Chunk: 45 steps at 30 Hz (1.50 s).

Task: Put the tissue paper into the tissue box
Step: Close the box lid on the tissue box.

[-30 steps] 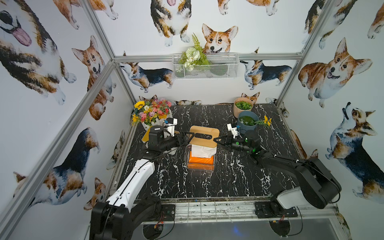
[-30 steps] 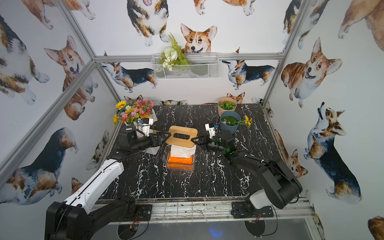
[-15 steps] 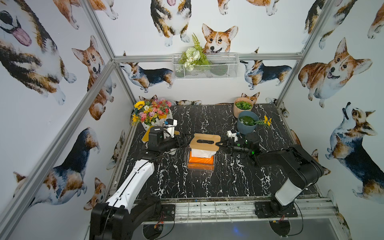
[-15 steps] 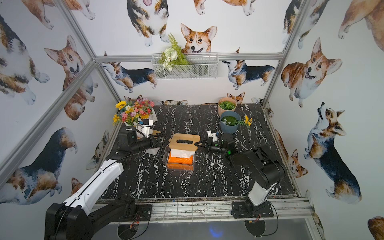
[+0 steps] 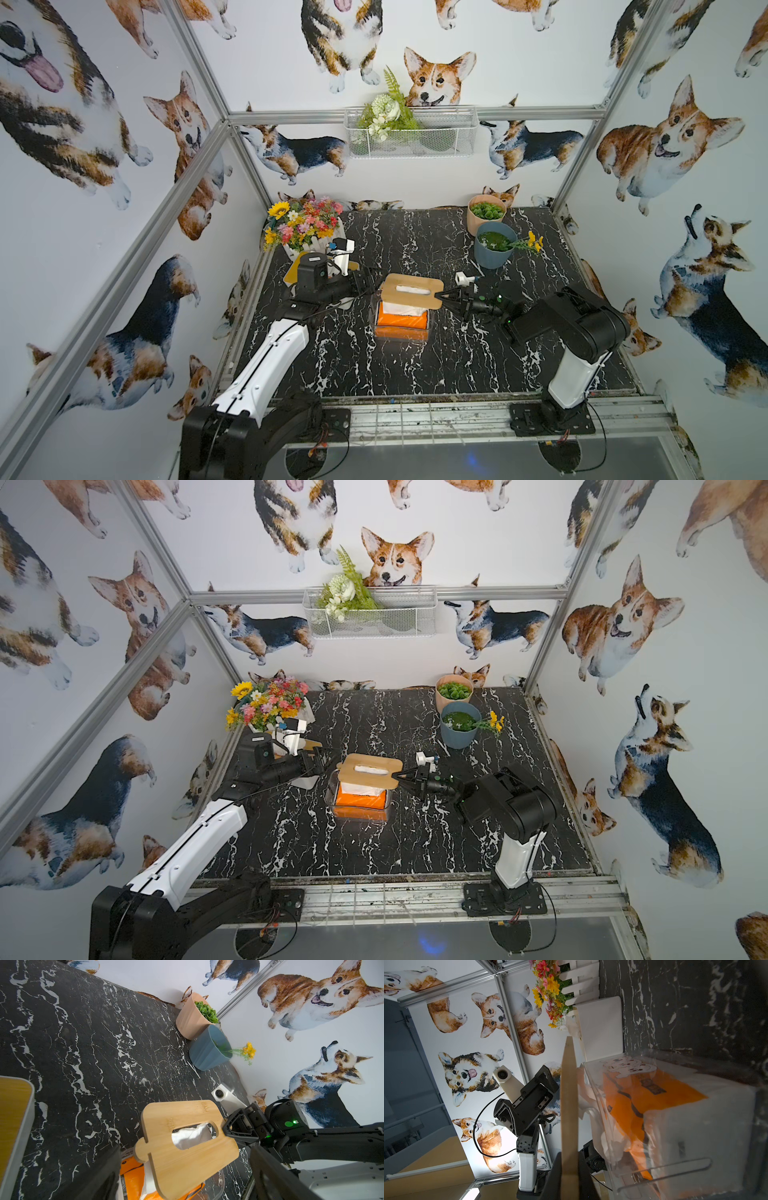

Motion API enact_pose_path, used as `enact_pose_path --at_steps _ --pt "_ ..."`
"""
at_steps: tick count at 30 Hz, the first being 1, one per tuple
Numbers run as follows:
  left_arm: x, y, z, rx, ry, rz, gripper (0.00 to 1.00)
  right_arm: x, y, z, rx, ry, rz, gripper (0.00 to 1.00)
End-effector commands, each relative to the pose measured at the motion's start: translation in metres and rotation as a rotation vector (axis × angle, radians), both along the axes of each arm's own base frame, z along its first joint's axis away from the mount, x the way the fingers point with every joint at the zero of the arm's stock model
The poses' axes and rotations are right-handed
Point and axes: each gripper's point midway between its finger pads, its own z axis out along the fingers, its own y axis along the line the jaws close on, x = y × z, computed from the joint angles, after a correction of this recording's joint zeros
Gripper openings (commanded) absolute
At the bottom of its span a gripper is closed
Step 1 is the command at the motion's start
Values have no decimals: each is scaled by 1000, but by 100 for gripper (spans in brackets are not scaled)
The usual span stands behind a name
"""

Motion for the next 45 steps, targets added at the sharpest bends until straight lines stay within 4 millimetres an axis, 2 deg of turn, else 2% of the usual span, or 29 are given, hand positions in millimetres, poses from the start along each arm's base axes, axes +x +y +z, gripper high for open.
enact_pose_path --at_steps 1,8,9,15,24,33,45 --pt "0 -1 3 1 -21 -10 100 -7 0 16 35 -71 20 0" --pt "1 -1 4 -2 -25 -9 99 -18 5 18 29 -91 50 0" --pt "-4 0 -11 3 9 -9 100 -19 7 18 26 -93 55 0" --pt "-3 0 -12 5 11 -7 100 -27 14 16 -9 -126 79 0" --pt "-3 2 -20 14 21 3 99 -27 15 4 -78 -146 68 0" --pt "-2 6 -41 22 65 37 99 -14 22 7 -69 -182 54 0" --pt "-4 10 -72 13 136 81 99 -28 32 5 -65 -193 91 0"
